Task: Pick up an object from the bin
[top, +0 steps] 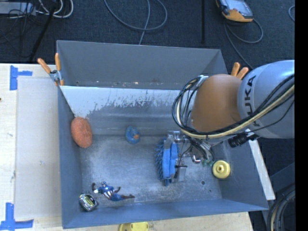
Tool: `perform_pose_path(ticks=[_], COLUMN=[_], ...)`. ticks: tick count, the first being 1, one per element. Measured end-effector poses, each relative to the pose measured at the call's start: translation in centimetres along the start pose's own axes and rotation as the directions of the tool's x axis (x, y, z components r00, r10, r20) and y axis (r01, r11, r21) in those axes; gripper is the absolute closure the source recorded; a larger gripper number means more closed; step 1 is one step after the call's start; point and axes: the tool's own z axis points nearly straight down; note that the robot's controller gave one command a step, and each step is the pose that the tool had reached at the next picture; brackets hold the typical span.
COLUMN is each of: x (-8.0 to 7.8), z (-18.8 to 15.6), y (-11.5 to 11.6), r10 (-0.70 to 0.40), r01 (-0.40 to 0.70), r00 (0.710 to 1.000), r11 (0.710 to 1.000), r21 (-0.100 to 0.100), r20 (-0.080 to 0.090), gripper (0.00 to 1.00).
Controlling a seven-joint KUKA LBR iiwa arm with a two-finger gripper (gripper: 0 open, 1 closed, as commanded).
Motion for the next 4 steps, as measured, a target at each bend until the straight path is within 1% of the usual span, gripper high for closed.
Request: perform_pose_path(ticks=[1, 2, 3, 4], x=[-0.2, 0.5, -2.5, -2.5], z=[-0.5, 5.0, 6.7, 6.7], y=[0.0, -1.0, -0.4, -0.4], r10=[0.000, 0.037, -0.047, -0.047], r01=[0.000, -0.037, 0.047, 0.047], r00=[1.000, 0.999, 0.999, 0.999], r11=[1.000, 0.999, 0.999, 0.999], r21=[0.000, -0.001, 0.000, 0.000], r20=[0.007, 0.014, 0.022, 0.022], gripper=[0.00, 0.00, 1.00, 1.00])
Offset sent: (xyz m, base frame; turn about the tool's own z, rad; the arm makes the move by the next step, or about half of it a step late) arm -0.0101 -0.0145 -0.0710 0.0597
